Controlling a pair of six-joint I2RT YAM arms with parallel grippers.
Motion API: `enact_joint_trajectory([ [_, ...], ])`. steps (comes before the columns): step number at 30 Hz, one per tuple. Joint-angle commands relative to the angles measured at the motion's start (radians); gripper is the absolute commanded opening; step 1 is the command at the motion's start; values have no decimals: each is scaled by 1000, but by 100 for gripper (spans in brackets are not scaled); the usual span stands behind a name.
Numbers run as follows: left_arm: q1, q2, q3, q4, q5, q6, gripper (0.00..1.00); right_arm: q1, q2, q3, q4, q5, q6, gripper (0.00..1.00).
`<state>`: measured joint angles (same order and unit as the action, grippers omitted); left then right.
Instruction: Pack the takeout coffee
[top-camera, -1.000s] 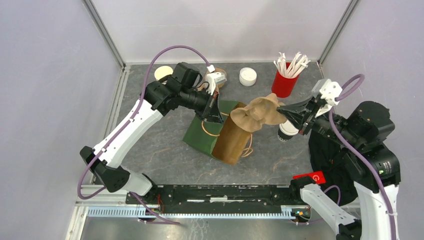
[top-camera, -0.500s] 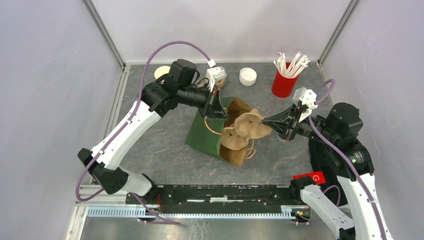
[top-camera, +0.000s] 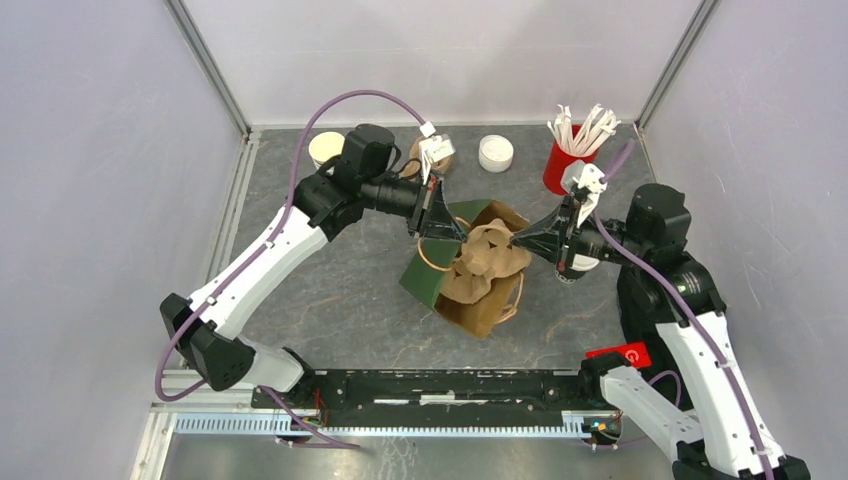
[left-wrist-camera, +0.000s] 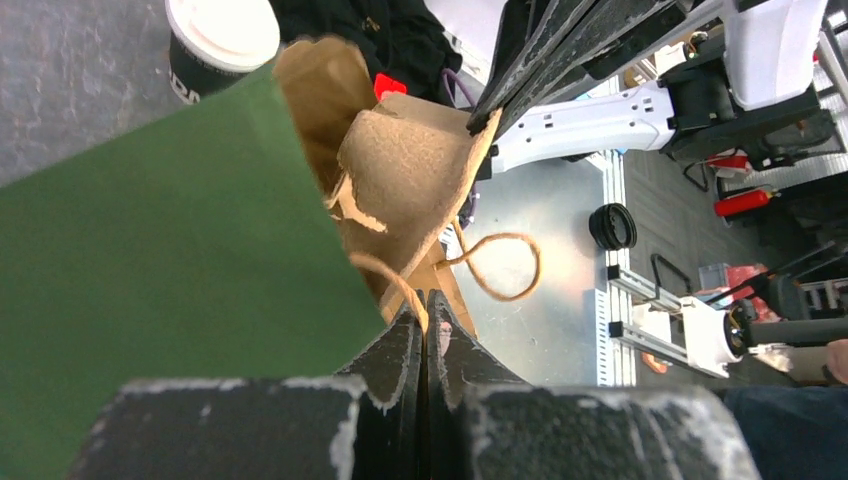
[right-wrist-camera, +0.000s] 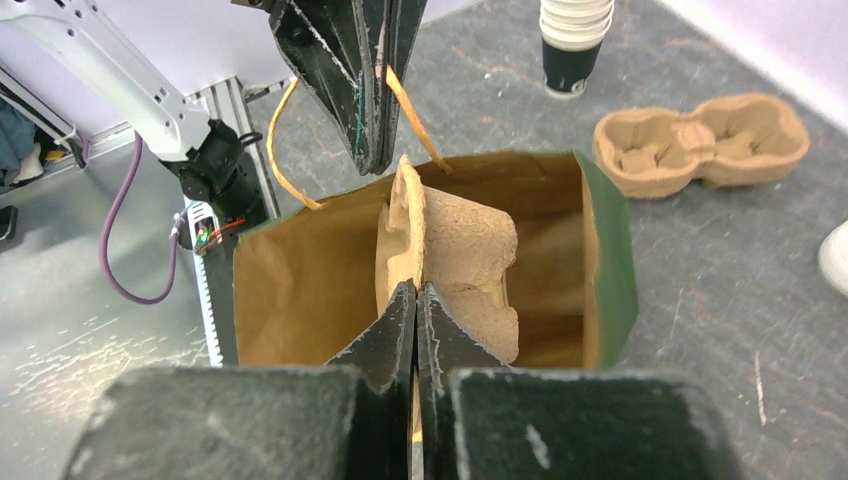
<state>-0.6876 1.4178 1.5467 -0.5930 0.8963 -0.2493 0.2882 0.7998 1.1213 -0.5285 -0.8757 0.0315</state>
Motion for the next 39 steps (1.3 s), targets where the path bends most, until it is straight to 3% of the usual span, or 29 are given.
enact_joint_trajectory([
  [1,39,-52,-88,130,71,-83,2,7,32,-9,-30,18,4,0],
  [12,132,-45,-168,228,157,-134,2,37,197,27,-49,55,32,0],
  [33,230,12,-174,229,240,-107,2,180,417,163,6,242,-91,0],
  [39,241,25,-173,234,249,-105,2,189,469,163,37,186,-124,0],
])
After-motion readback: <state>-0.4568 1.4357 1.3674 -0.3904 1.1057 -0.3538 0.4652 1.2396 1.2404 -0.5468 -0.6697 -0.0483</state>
